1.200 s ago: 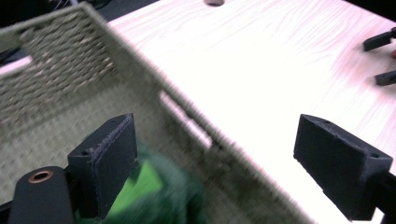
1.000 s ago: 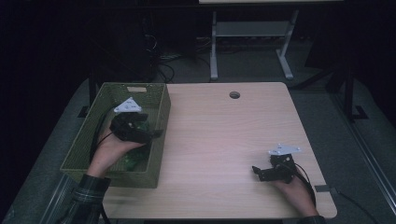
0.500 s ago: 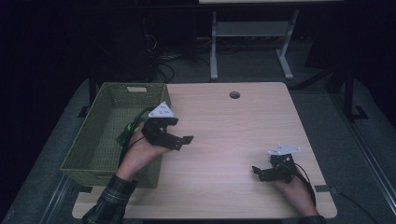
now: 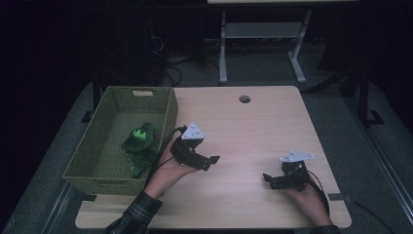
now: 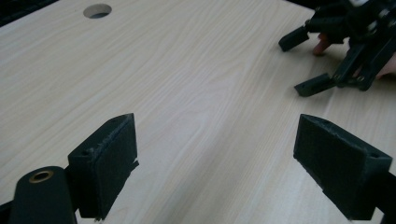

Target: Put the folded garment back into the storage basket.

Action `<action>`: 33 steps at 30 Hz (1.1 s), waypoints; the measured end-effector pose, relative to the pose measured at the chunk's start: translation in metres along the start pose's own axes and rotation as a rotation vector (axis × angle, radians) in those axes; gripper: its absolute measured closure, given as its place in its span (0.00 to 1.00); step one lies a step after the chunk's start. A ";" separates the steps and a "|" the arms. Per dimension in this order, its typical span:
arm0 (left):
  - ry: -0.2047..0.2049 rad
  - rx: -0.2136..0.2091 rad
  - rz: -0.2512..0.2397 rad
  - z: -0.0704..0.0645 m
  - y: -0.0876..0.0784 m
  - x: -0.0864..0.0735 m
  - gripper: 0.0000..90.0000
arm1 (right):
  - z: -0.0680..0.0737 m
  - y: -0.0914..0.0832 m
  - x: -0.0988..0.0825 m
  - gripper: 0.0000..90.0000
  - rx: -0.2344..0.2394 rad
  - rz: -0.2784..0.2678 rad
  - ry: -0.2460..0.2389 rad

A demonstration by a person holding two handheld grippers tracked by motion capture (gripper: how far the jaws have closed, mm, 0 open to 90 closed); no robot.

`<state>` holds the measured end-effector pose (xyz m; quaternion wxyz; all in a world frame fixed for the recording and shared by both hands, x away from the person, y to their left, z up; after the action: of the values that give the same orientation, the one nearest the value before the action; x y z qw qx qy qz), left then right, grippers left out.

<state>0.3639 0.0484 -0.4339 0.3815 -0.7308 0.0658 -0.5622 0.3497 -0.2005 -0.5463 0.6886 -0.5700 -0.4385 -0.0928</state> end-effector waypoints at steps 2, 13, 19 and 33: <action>0.000 0.000 -0.001 -0.001 0.006 -0.006 0.14 | 0.000 0.000 0.000 0.05 0.000 0.000 0.000; 0.008 0.030 -0.001 0.004 0.026 -0.037 0.14 | 0.000 0.000 0.000 0.05 0.000 0.001 0.000; -0.016 0.041 0.021 0.009 0.040 -0.057 0.14 | 0.000 0.000 0.000 0.05 0.000 0.001 0.000; -0.027 0.059 0.075 0.015 0.065 -0.084 0.14 | 0.000 0.000 0.000 0.05 0.000 0.001 0.000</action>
<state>0.3682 0.0542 -0.5408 0.4245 -0.7239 0.0714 -0.5391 0.3496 -0.2006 -0.5464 0.6886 -0.5704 -0.4381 -0.0925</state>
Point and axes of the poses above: each handheld gripper's, and its own axes: y roughly forward along the jaws, x roughly out of its top, z roughly to its left, the point moved 9 cm from there along y, roughly forward along the jaws, and after that the axes turned 5 degrees about -x, right-handed, at the moved point
